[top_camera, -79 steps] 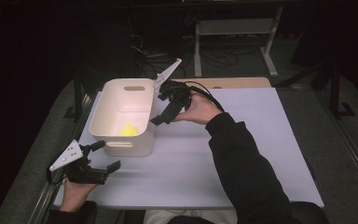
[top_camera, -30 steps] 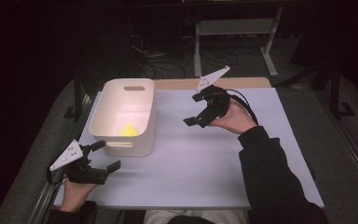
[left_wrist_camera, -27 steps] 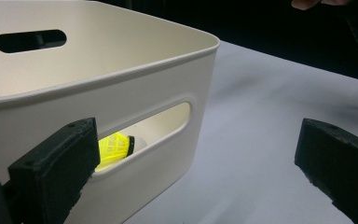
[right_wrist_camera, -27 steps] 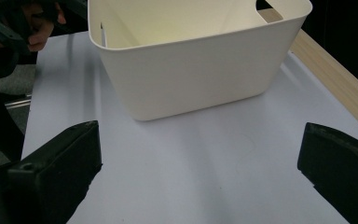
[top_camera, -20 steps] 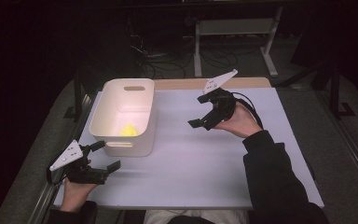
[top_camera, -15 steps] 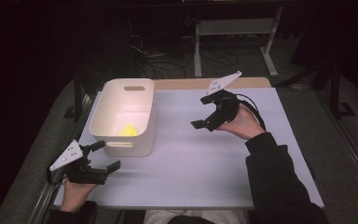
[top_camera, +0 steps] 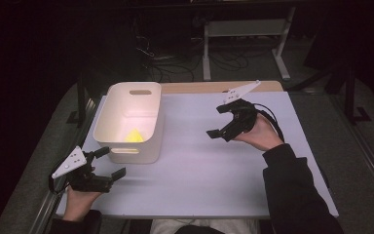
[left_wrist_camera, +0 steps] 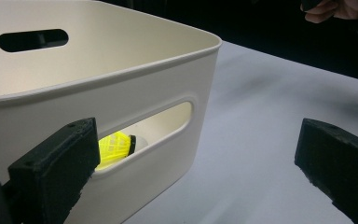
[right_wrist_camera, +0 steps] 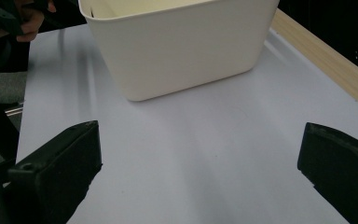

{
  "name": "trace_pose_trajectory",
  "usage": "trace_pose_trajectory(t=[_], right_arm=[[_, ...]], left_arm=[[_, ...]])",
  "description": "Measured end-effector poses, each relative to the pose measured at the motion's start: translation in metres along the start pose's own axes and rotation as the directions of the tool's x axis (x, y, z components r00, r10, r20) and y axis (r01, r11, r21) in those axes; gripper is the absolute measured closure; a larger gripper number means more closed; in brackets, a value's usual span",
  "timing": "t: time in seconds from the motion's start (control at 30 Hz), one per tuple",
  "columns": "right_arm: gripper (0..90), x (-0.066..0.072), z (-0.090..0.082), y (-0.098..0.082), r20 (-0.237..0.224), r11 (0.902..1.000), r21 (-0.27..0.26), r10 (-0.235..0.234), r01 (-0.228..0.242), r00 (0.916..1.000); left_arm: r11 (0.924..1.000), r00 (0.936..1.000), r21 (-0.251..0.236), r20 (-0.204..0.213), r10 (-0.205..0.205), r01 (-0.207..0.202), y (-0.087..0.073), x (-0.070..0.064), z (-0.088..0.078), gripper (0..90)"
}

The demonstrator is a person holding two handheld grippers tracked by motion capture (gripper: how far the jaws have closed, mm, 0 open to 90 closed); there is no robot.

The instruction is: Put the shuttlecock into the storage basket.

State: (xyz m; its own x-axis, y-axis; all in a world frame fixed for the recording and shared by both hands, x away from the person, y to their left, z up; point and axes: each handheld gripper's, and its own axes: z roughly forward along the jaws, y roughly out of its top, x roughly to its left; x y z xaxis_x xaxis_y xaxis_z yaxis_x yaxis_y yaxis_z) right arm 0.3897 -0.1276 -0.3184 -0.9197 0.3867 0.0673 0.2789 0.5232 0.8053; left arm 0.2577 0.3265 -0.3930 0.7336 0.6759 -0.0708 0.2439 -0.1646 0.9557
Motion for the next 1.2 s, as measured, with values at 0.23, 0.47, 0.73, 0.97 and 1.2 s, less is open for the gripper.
trace_pose_trajectory(t=[0.23, 0.47, 0.73, 0.97, 1.2], right_arm=[[0.0, -0.002, -0.006, -0.011, 0.013, 0.9996, -0.015, 0.024, -0.024, 0.9996], [0.0, -0.004, -0.014, -0.020, 0.027, 0.9990, -0.021, 0.041, -0.040, 0.9988], [0.0, -0.006, -0.019, -0.031, 0.036, 0.9977, -0.029, 0.062, -0.061, 0.9974], [0.0, -0.005, -0.024, -0.042, 0.043, 0.9964, -0.033, 0.079, -0.078, 0.9960], [0.0, -0.004, -0.029, -0.053, 0.044, 0.9944, -0.049, 0.096, -0.094, 0.9944]], left_arm=[[1.0000, 1.0000, 0.000, 0.001, -0.001, 0.001, 0.000, 0.000, 0.000, 0.0], [1.0000, 1.0000, 0.001, 0.000, -0.002, 0.002, 0.000, 0.000, 0.000, 0.0], [1.0000, 1.0000, 0.000, 0.000, -0.001, 0.001, 0.000, 0.000, 0.000, 0.0], [1.0000, 1.0000, 0.001, -0.001, -0.002, 0.002, 0.000, 0.000, 0.000, 0.0], [1.0000, 1.0000, 0.000, -0.002, -0.002, 0.002, 0.000, 0.000, 0.000, 0.0]])
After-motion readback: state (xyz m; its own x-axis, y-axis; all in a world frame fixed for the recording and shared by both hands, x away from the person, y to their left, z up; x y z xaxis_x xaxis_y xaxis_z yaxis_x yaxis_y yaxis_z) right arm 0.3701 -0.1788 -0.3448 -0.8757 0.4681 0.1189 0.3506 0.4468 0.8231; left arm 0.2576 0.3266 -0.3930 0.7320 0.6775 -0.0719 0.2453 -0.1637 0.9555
